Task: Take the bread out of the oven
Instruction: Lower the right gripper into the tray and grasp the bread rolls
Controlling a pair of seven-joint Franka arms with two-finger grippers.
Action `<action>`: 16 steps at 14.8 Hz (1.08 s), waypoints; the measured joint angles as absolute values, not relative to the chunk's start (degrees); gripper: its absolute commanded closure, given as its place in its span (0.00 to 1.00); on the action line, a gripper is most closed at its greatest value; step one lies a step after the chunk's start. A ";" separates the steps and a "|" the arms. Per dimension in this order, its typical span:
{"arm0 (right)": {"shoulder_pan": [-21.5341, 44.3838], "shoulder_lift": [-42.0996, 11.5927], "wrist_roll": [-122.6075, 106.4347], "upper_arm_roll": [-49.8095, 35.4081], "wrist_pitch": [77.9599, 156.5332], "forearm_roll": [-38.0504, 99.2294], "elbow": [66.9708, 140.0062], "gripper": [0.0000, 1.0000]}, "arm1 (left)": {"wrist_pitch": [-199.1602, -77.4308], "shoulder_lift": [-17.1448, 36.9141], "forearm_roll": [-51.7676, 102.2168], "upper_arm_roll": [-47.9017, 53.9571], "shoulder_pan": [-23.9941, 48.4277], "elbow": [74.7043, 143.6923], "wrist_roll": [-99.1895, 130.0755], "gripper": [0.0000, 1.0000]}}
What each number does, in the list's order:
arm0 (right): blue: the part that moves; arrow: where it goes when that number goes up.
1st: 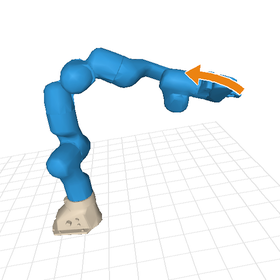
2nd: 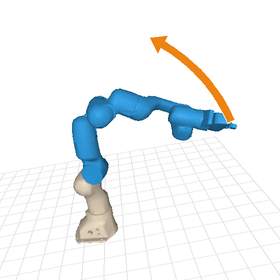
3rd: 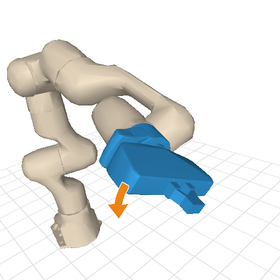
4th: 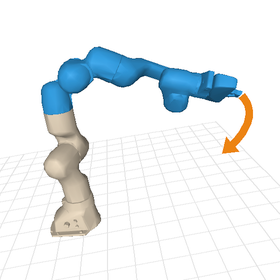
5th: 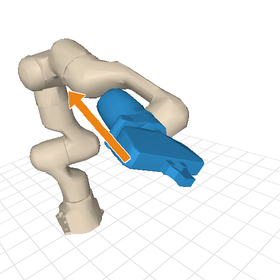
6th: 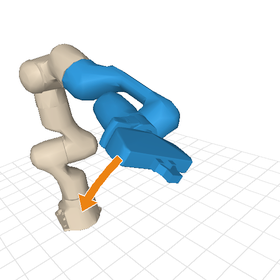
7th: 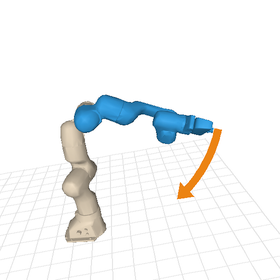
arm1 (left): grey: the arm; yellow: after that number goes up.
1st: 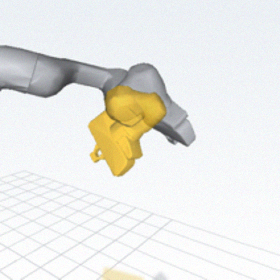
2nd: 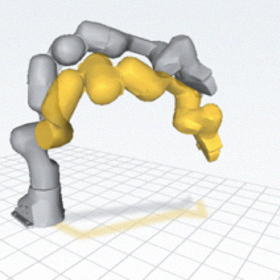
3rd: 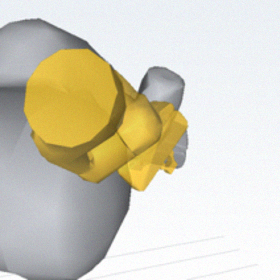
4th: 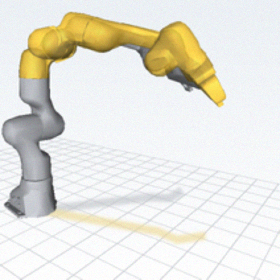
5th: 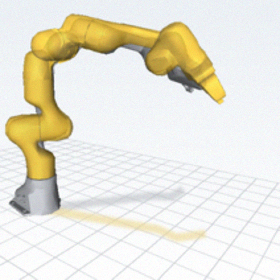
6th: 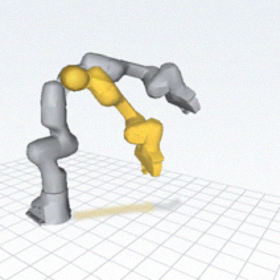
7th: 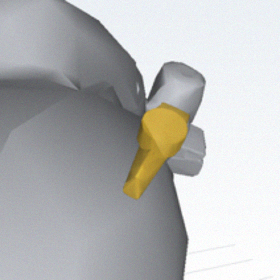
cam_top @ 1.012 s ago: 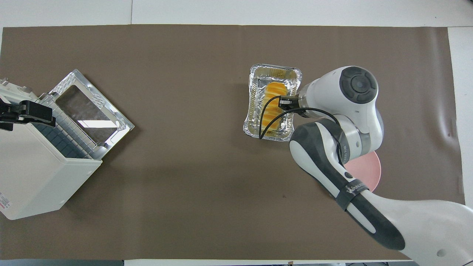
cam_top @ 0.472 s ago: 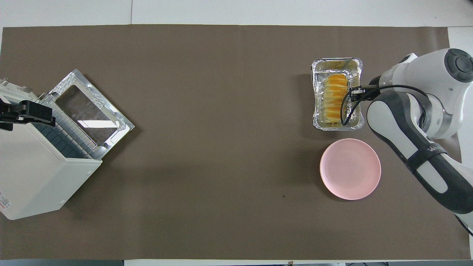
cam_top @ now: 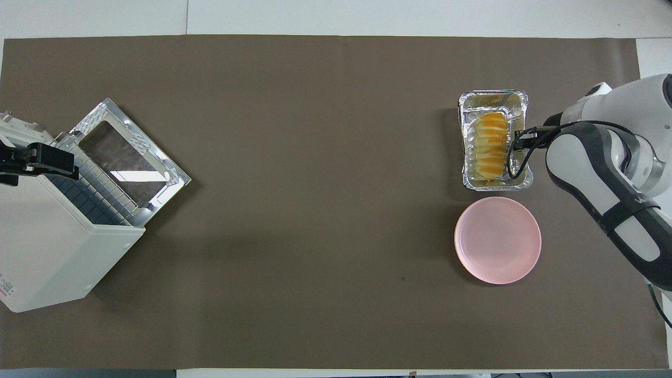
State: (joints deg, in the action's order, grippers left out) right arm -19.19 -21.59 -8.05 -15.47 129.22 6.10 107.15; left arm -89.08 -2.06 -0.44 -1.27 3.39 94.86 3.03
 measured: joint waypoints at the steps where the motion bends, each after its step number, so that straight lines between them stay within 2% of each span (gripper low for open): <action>1: -19.19 -21.71 -8.07 -15.47 129.22 6.11 107.29 1.00 | -89.08 -2.06 -0.44 -1.27 3.39 94.86 3.03 0.00; 3: -19.22 -21.74 -8.07 -15.47 129.22 6.11 107.60 1.00 | -89.08 -2.06 -0.44 -1.27 3.39 94.86 3.03 0.00; 5: -19.27 -21.74 -8.07 -15.45 129.22 6.11 107.67 0.01 | -89.08 -2.06 -0.44 -1.27 3.39 94.86 3.03 0.00; 12: -18.88 -21.42 -8.07 -15.85 127.74 6.15 106.01 0.00 | -89.08 -2.06 -0.44 -1.27 3.39 94.86 3.03 0.00; 16: -15.27 -20.77 -4.86 -16.03 123.84 6.15 101.84 0.00 | -89.08 -2.06 -0.44 -1.27 3.39 94.86 3.03 0.00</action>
